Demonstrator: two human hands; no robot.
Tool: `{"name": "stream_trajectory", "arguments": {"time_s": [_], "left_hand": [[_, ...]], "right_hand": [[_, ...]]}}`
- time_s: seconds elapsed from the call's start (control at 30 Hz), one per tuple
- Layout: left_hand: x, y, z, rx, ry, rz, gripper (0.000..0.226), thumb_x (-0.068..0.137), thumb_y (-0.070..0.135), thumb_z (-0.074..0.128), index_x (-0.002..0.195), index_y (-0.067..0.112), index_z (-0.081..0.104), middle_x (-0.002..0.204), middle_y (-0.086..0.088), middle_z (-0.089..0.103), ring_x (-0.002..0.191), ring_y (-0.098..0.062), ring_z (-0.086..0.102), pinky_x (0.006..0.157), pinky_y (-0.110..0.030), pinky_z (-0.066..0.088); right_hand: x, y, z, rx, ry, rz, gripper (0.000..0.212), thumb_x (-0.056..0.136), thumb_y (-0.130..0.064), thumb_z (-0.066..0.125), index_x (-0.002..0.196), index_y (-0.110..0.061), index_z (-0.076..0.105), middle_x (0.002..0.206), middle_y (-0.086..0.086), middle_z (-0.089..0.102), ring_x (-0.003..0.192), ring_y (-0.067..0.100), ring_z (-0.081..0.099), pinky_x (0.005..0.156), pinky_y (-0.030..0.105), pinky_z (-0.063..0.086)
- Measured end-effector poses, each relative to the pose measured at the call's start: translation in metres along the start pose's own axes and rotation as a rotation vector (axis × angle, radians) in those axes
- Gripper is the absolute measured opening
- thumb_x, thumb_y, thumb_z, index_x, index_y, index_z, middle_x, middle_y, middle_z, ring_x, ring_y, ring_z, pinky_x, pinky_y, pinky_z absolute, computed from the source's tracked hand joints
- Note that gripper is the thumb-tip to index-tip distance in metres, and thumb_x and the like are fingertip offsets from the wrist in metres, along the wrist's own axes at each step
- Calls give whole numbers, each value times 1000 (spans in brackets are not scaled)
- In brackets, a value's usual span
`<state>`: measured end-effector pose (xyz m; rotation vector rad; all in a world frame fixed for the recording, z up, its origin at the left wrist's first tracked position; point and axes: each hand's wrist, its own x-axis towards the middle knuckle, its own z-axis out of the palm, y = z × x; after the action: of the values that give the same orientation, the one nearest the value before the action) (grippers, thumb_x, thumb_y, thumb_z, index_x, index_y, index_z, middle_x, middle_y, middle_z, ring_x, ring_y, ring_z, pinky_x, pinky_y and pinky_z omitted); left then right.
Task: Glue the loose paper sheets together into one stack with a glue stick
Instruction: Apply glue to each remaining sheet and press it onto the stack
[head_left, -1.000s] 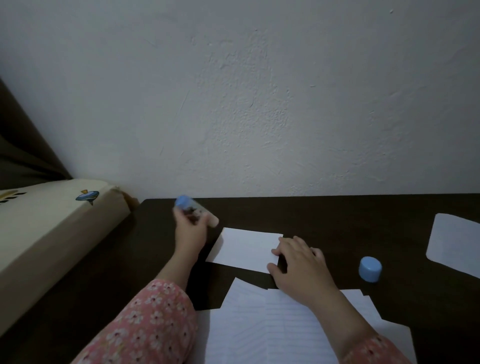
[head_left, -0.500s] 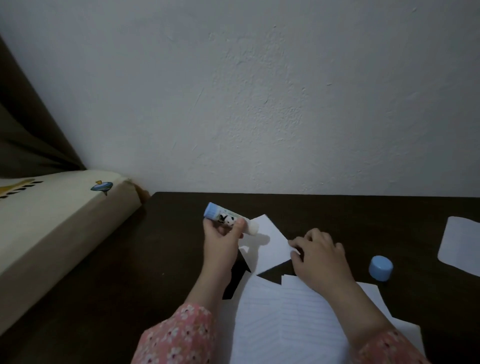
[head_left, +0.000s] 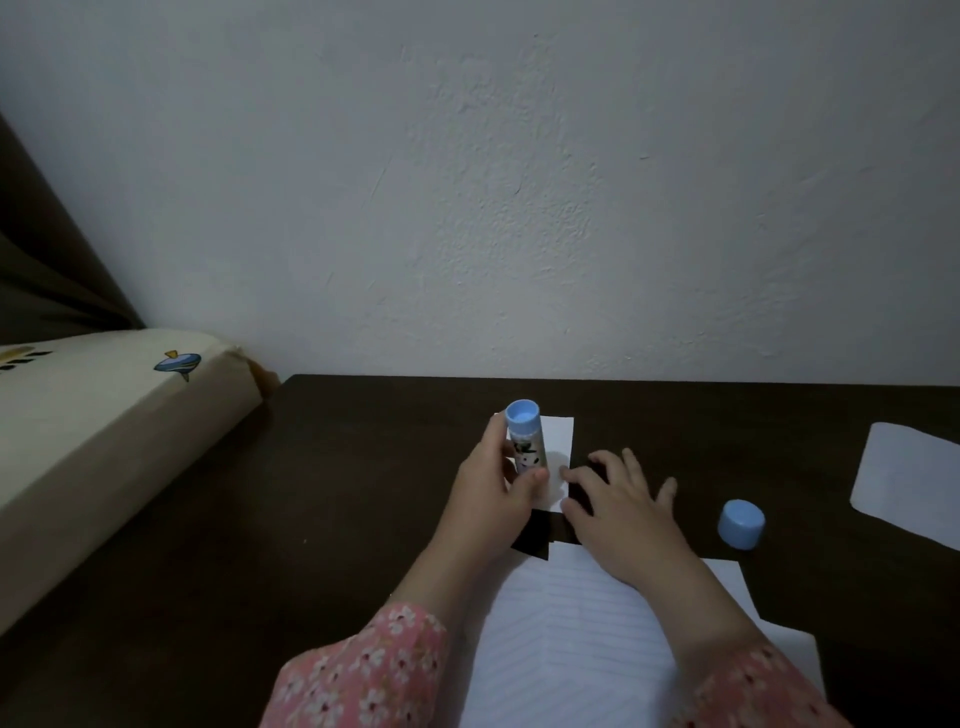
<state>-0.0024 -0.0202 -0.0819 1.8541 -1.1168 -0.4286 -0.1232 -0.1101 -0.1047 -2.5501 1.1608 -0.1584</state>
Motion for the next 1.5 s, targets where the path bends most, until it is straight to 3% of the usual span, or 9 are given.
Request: {"name": "stream_trajectory", "arguments": {"time_s": [0.1, 0.2, 0.43, 0.57, 0.7, 0.93, 1.07, 1.33, 1.5], "left_hand": [[-1, 1, 4, 42, -21, 51, 39, 91, 18, 60, 116, 38, 39, 102, 19, 55, 94, 1, 56, 69, -11, 46], [-1, 1, 6, 56, -23, 87, 39, 91, 18, 60, 118, 39, 40, 98, 19, 56, 86, 9, 54, 63, -7, 41], [0, 2, 5, 94, -43, 78, 47, 93, 17, 58, 132, 33, 38, 101, 19, 53, 92, 4, 53, 71, -13, 43], [3, -3, -8, 78, -44, 9, 61, 92, 16, 58, 142, 36, 29, 127, 14, 49, 117, -5, 47, 94, -25, 43], [3, -9, -17, 71, -60, -44, 68, 92, 18, 59, 147, 36, 24, 141, 8, 45, 129, -13, 43, 103, -36, 43], [4, -11, -23, 71, -20, -19, 67, 92, 13, 58, 145, 37, 26, 140, 8, 45, 130, -13, 42, 103, -33, 39], [6, -18, -31, 83, 28, -30, 67, 91, 13, 59, 145, 36, 27, 140, 8, 47, 130, -13, 43, 106, -41, 41], [11, -29, -37, 47, 95, -71, 67, 89, 14, 62, 144, 33, 29, 138, 5, 49, 128, -14, 46, 104, -45, 43], [8, -27, -37, -38, 221, -95, 64, 90, 13, 61, 144, 30, 30, 135, 2, 50, 124, -15, 47, 96, -33, 43]], "right_hand": [[2, 1, 0, 14, -51, 15, 45, 100, -44, 32, 144, -41, 27, 159, -5, 5, 147, 25, -12, 111, 63, -6], [2, 0, -1, 14, -52, 22, 47, 99, -51, 29, 144, -40, 27, 159, -6, 5, 147, 25, -11, 112, 62, -6], [3, -1, 2, 23, -12, 33, 44, 98, -43, 36, 142, -42, 30, 159, -6, 7, 148, 23, -9, 112, 62, -4], [2, 0, 3, 26, -6, 45, 47, 97, -44, 37, 143, -42, 28, 159, -6, 6, 148, 23, -8, 112, 61, -4], [-1, -1, 2, 31, 18, 45, 48, 97, -44, 38, 144, -43, 27, 159, -6, 7, 148, 22, -6, 113, 60, -2], [-2, -5, 2, 28, 67, 58, 47, 97, -43, 41, 143, -42, 30, 158, -7, 12, 148, 21, -1, 114, 59, 4], [-3, -5, 3, 21, 94, 54, 47, 96, -43, 42, 142, -42, 32, 157, -7, 15, 147, 22, 1, 114, 60, 6], [-3, -7, 1, 21, 59, 56, 50, 95, -43, 43, 143, -41, 30, 158, -6, 12, 148, 23, 0, 115, 61, 5], [-6, -6, 0, 51, 69, 45, 46, 94, -42, 45, 139, -37, 36, 155, -6, 17, 147, 23, 2, 115, 61, 5]]}}
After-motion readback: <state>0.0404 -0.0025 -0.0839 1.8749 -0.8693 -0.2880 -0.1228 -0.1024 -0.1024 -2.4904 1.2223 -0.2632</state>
